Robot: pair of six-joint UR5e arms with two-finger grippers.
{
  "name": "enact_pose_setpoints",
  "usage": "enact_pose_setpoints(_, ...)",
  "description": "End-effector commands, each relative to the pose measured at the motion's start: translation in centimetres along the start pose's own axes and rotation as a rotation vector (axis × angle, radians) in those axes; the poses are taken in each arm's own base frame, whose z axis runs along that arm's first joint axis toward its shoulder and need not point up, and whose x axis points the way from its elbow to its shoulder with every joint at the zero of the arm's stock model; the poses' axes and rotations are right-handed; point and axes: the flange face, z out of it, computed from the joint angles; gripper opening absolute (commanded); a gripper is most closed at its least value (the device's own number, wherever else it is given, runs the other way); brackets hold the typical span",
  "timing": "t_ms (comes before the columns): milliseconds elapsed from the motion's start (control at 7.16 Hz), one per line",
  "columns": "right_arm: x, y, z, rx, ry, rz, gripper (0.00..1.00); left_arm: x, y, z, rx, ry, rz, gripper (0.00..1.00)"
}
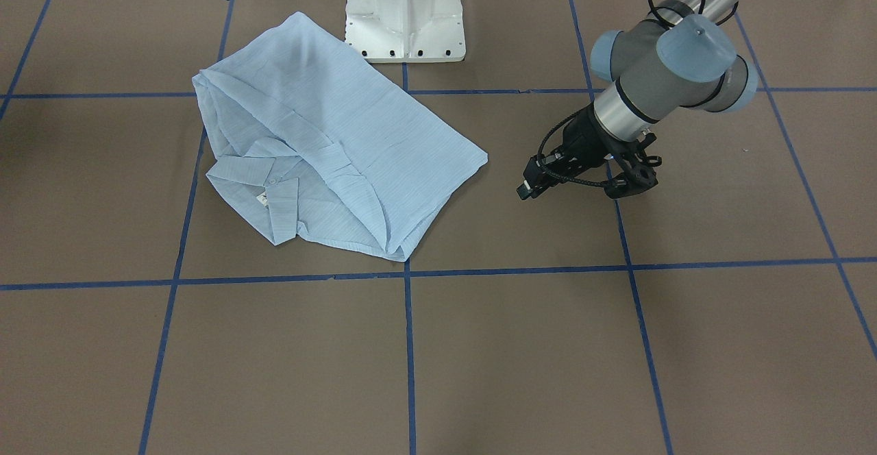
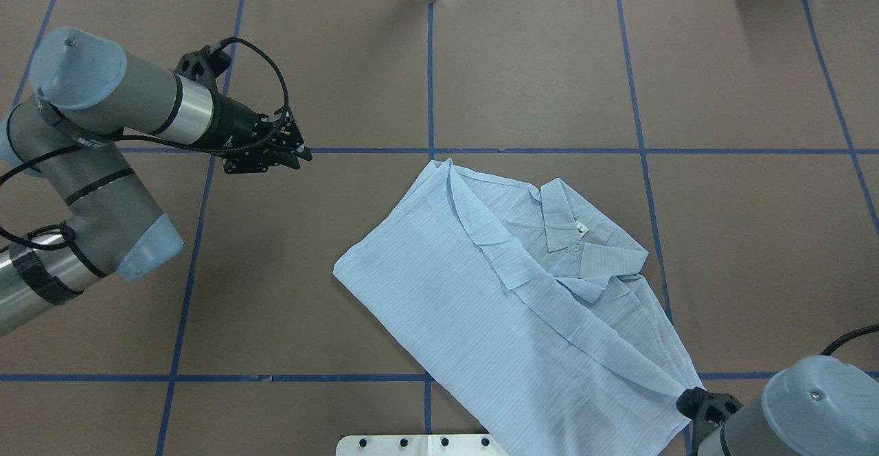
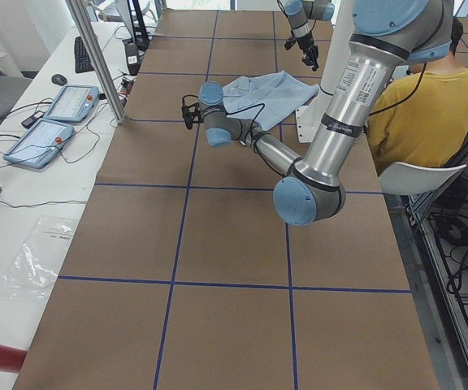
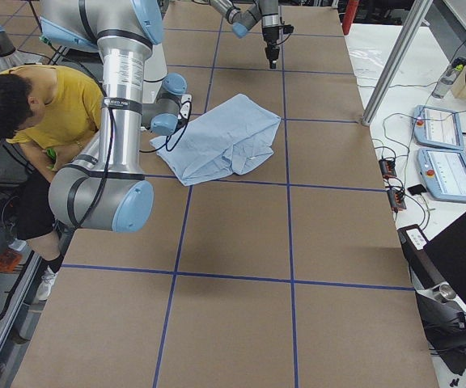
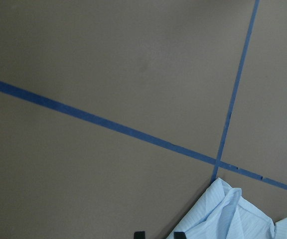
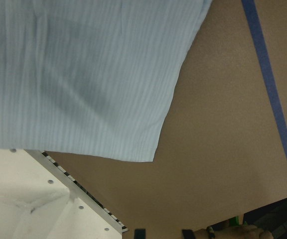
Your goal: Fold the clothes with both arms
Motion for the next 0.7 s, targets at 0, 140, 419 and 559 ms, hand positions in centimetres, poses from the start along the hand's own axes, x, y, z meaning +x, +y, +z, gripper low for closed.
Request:
enact_pose_setpoints(0,-1.2,-1.8,-1.5,0.07,-0.069,0.025,1.0,-0.3,3.3,2.2,-0.008,-0.009,-0.119,0.54)
enact_pose_setpoints(140,-3.8,-3.7,-4.4,0.121,-0.173,0.047,1.0,-0.5,5.8,3.2,-0.04,-0.016,-0.163,0.56)
enact_pose_setpoints(419,-10.8,-13.6,-10.8,0.305,-0.362,0.112,1.0,-2.0,10.4,6.7,-0.043,-0.097,-0.24,0.6)
enact_pose_setpoints(559,-11.9,-16.8,-12.7,0.372,-0.387,0.097,1.0,-1.4,11.9,6.1,-0.037,-0.117,-0.245,0.59)
